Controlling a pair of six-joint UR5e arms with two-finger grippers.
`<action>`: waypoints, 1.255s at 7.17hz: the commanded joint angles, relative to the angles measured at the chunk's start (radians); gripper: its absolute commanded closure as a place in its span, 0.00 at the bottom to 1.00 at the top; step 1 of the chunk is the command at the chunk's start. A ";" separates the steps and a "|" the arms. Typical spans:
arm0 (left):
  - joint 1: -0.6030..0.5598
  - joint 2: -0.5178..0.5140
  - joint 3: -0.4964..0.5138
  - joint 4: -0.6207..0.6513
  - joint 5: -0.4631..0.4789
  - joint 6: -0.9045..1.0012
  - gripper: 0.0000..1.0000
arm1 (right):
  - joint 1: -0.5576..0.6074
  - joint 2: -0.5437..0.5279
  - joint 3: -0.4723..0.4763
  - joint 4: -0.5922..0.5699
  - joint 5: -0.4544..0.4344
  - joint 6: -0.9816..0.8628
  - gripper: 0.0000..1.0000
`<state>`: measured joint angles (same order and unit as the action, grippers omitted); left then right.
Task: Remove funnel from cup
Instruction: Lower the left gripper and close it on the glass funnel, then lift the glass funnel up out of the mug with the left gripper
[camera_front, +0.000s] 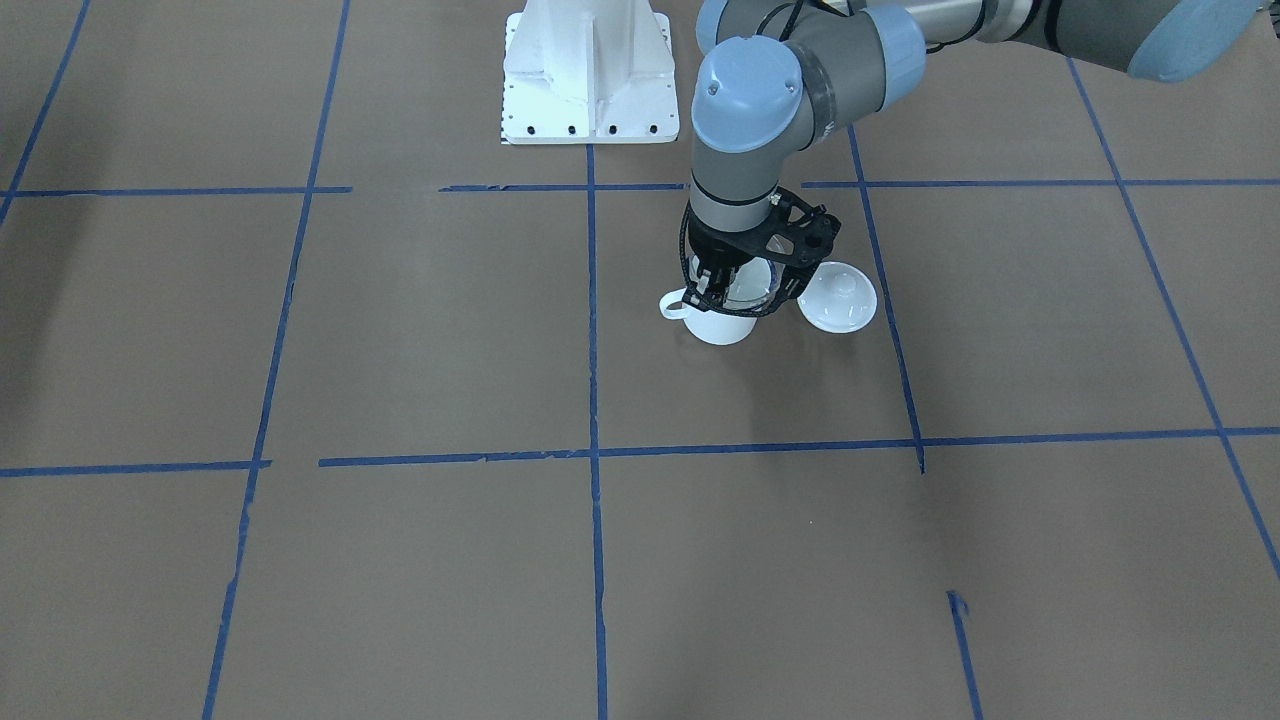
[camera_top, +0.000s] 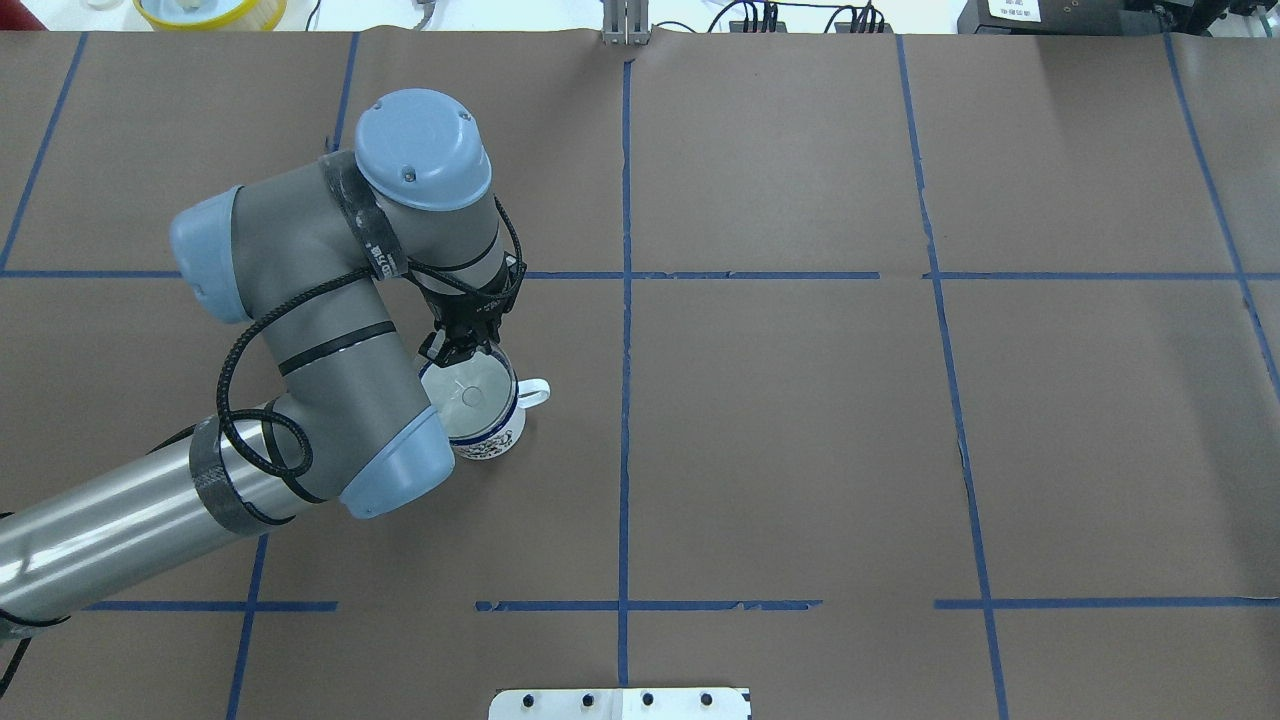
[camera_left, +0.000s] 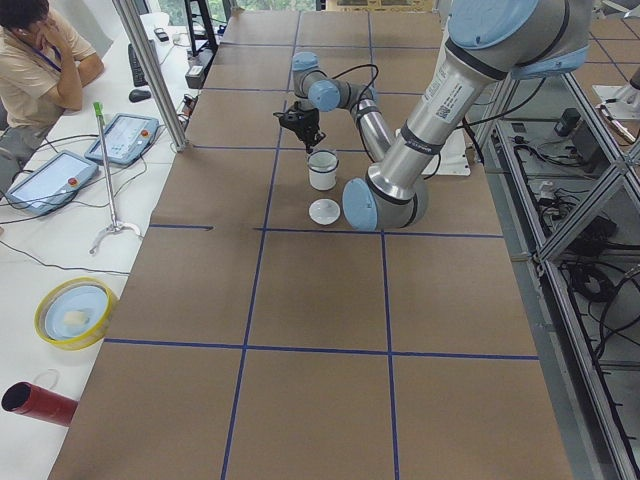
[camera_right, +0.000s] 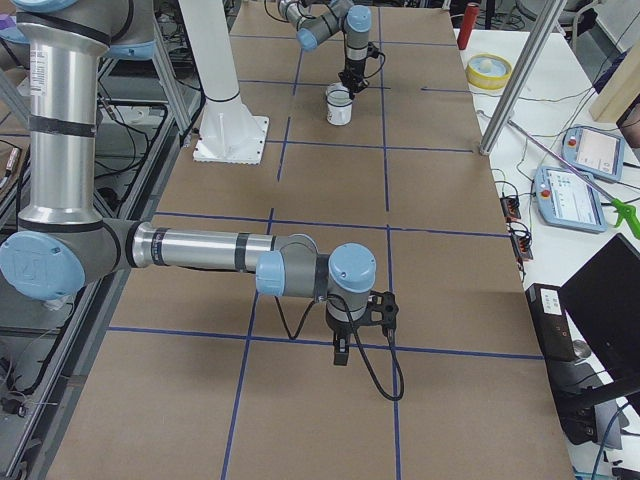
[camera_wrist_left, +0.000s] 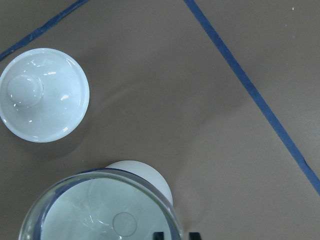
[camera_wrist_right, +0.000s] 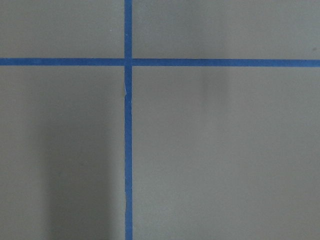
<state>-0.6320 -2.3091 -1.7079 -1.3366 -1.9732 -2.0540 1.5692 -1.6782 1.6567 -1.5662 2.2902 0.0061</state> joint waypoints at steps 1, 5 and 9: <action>0.000 -0.009 -0.016 0.028 0.000 -0.002 1.00 | 0.000 0.000 0.000 0.000 0.000 0.000 0.00; -0.070 -0.055 -0.116 0.139 0.121 0.009 1.00 | 0.000 0.000 0.000 0.000 0.000 0.000 0.00; -0.218 0.017 -0.076 -0.266 0.155 -0.015 1.00 | 0.000 0.000 0.000 0.000 0.000 0.000 0.00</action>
<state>-0.8074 -2.3418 -1.8020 -1.4045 -1.8230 -2.0580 1.5693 -1.6782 1.6567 -1.5662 2.2902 0.0062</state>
